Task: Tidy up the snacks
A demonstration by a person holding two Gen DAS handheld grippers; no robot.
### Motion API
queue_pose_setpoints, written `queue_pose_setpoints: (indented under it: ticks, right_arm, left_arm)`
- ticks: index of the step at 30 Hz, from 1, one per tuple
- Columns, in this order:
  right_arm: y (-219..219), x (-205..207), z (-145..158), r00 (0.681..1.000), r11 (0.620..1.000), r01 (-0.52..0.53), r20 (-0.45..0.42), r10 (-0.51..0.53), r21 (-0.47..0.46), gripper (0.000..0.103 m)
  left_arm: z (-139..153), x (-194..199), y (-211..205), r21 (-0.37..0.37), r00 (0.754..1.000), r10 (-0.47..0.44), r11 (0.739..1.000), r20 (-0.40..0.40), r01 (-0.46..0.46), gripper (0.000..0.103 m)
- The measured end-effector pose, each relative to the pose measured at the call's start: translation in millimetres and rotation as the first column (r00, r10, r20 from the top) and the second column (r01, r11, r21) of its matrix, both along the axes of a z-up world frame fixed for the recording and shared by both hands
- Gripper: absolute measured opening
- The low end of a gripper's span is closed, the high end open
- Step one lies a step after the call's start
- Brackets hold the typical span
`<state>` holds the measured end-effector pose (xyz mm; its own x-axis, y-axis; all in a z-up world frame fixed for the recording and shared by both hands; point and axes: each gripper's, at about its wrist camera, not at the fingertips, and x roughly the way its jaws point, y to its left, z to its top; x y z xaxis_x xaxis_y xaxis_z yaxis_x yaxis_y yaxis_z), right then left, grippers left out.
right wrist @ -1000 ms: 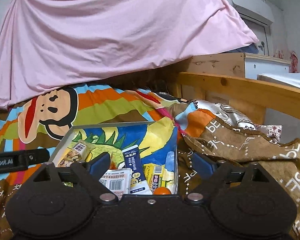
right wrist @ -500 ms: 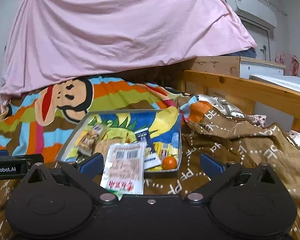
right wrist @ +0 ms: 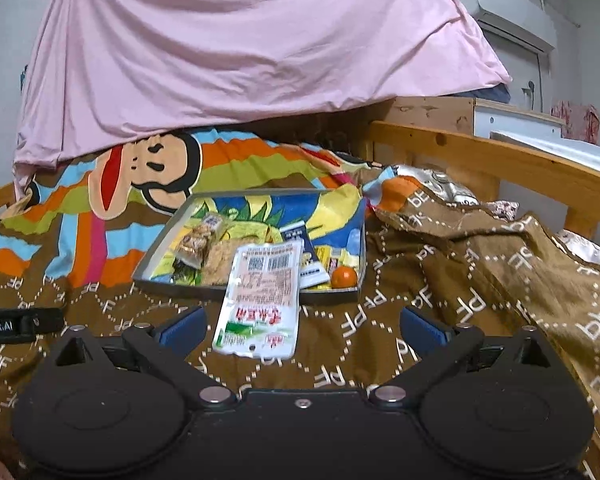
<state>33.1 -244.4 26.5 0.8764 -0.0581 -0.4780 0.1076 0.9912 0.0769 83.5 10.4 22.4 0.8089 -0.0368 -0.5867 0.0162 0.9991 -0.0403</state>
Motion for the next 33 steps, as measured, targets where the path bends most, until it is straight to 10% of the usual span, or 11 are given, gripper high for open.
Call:
queue_pose_setpoints:
  ticks: [33]
  right_arm:
    - [5,-8,-17,0.991,1.0,-0.001,-0.133,-0.003,-0.029,0.102]
  left_arm:
    - [-13,-15,-13,0.104,0.997,-0.047,0.993,-0.053,0.053,0.102]
